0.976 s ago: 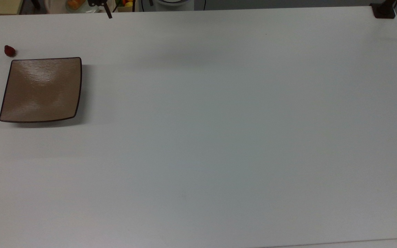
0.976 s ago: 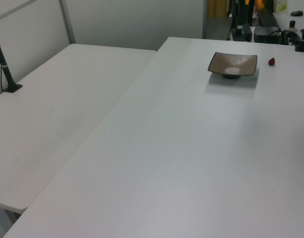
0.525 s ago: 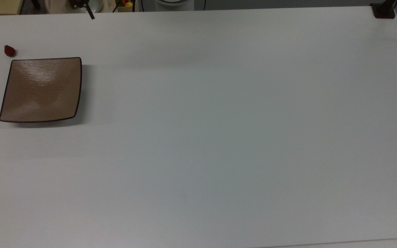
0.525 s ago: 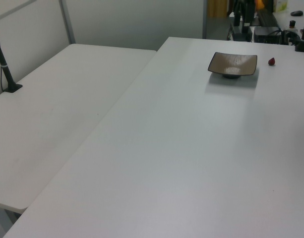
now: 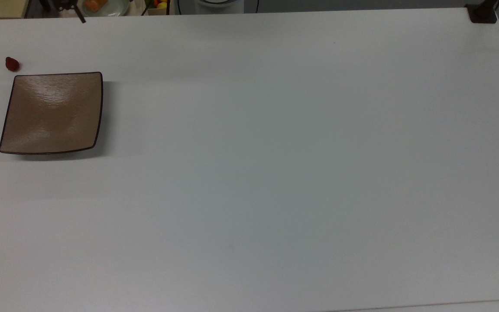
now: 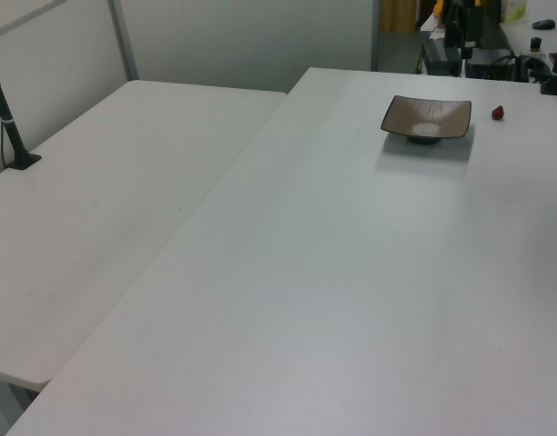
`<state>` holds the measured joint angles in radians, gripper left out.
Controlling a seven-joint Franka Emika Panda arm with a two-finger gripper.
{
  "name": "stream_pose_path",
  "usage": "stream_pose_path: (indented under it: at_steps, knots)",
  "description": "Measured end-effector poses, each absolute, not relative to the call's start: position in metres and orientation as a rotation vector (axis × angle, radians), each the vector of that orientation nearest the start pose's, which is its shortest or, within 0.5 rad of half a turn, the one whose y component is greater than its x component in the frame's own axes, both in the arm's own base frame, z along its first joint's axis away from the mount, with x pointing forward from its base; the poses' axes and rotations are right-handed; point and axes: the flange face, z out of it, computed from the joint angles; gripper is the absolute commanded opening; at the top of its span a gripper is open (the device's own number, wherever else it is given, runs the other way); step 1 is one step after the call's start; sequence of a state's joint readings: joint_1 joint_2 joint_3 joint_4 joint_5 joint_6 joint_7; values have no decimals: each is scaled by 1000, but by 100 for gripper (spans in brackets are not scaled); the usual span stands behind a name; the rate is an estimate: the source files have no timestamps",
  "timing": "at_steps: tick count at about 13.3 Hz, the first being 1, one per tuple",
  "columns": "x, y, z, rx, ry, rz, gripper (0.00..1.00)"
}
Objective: Strawberries on a ceramic plate
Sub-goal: 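Lower the gripper over the strawberry and close on it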
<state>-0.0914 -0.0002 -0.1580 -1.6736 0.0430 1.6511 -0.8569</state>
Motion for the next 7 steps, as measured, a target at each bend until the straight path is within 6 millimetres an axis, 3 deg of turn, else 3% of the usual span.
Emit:
stream_pose_path:
  at_steps: [7]
  knots:
    - [529, -233, 519, -2962, -1022, 8, 100]
